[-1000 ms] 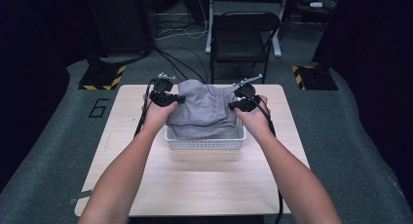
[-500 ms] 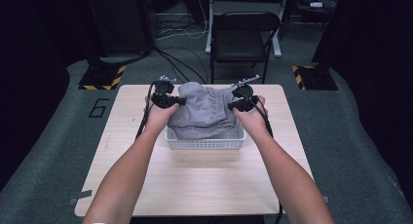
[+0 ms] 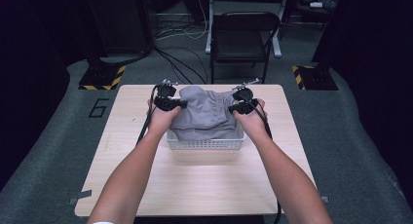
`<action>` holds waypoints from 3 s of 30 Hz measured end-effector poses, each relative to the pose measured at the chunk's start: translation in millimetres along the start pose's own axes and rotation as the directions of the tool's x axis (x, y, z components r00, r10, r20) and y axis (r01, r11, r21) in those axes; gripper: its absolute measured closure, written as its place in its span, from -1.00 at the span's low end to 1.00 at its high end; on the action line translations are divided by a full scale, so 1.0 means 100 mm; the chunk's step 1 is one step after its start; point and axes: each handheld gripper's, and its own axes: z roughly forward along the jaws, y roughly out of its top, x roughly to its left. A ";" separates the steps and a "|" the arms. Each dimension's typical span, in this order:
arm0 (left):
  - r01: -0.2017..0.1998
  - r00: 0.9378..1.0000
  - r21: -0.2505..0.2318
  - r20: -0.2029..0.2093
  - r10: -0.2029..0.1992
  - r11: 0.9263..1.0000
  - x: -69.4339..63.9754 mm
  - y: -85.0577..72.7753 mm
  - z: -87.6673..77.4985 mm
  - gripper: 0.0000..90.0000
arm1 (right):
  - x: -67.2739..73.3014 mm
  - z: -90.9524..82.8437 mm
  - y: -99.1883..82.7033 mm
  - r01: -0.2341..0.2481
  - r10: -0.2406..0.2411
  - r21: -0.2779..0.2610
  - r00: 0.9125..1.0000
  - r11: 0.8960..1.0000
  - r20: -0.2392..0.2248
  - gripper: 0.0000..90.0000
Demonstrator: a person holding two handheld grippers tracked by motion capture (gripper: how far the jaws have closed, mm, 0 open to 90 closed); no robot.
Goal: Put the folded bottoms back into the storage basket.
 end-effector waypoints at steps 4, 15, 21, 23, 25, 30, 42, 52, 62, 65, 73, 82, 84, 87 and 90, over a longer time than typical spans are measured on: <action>0.016 1.000 -0.003 -0.004 -0.016 1.000 0.01 -0.03 0.02 0.77 | 0.01 0.01 0.00 0.008 -0.008 0.010 1.000 1.000 -0.003 0.89; 0.035 0.999 -0.001 -0.004 -0.035 0.999 0.00 -0.15 0.11 0.77 | 0.02 0.11 -0.08 0.003 -0.003 0.021 1.000 1.000 0.001 0.89; 0.062 0.998 0.001 -0.009 -0.062 0.998 0.00 -0.21 0.15 0.77 | 0.00 0.15 -0.11 -0.007 0.007 0.023 1.000 1.000 -0.001 0.89; 0.050 0.999 0.015 -0.012 -0.050 0.999 0.00 -0.23 0.16 0.77 | 0.01 0.18 -0.13 -0.008 0.008 0.038 1.000 0.999 0.000 0.89; 0.052 0.999 0.017 -0.013 -0.051 0.999 0.00 -0.25 0.17 0.77 | 0.03 0.20 -0.15 -0.008 0.008 0.044 1.000 0.999 0.002 0.88; 0.046 0.999 0.025 -0.014 -0.046 0.999 0.01 -0.28 0.19 0.76 | 0.04 0.24 -0.18 -0.008 0.008 0.051 1.000 0.999 0.002 0.88; 0.060 0.998 0.050 -0.020 -0.059 0.997 0.00 -0.35 0.28 0.76 | 0.06 0.32 -0.23 -0.009 0.009 0.065 1.000 0.998 -0.001 0.88; 0.060 0.998 0.060 -0.024 -0.058 0.996 0.01 -0.37 0.30 0.75 | 0.06 0.38 -0.27 -0.021 0.020 0.072 1.000 0.997 0.007 0.88; 0.074 0.996 0.071 -0.061 -0.069 0.995 0.01 -0.41 0.35 0.42 | 0.08 0.47 -0.29 -0.036 0.035 0.079 0.999 0.996 0.016 0.56; 0.080 0.993 0.066 -0.087 -0.074 0.995 0.03 -0.43 0.33 0.20 | 0.07 0.47 -0.31 -0.034 0.032 0.079 0.999 0.996 0.027 0.47; 0.083 0.994 0.049 -0.074 -0.079 0.995 0.08 -0.45 0.18 0.07 | 0.04 0.42 -0.33 -0.041 0.040 0.083 0.999 0.996 0.011 0.38; 0.025 0.999 0.045 -0.037 -0.024 0.999 0.04 -0.50 -0.11 0.01 | 0.11 0.22 -0.42 0.019 -0.018 0.063 1.000 0.998 -0.018 0.16; 0.022 0.999 0.053 -0.027 -0.020 0.998 0.03 -0.51 -0.16 0.01 | 0.11 0.17 -0.44 0.018 -0.016 0.058 1.000 0.998 -0.026 0.16; 0.013 1.000 0.052 -0.022 -0.012 0.999 0.02 -0.54 -0.19 0.01 | 0.10 0.11 -0.46 0.010 -0.008 0.052 1.000 0.999 -0.028 0.15; 0.002 1.000 0.048 0.002 -0.002 0.999 -0.01 -0.59 -0.27 0.00 | 0.08 0.04 -0.49 0.019 -0.019 0.042 1.000 0.999 -0.017 0.14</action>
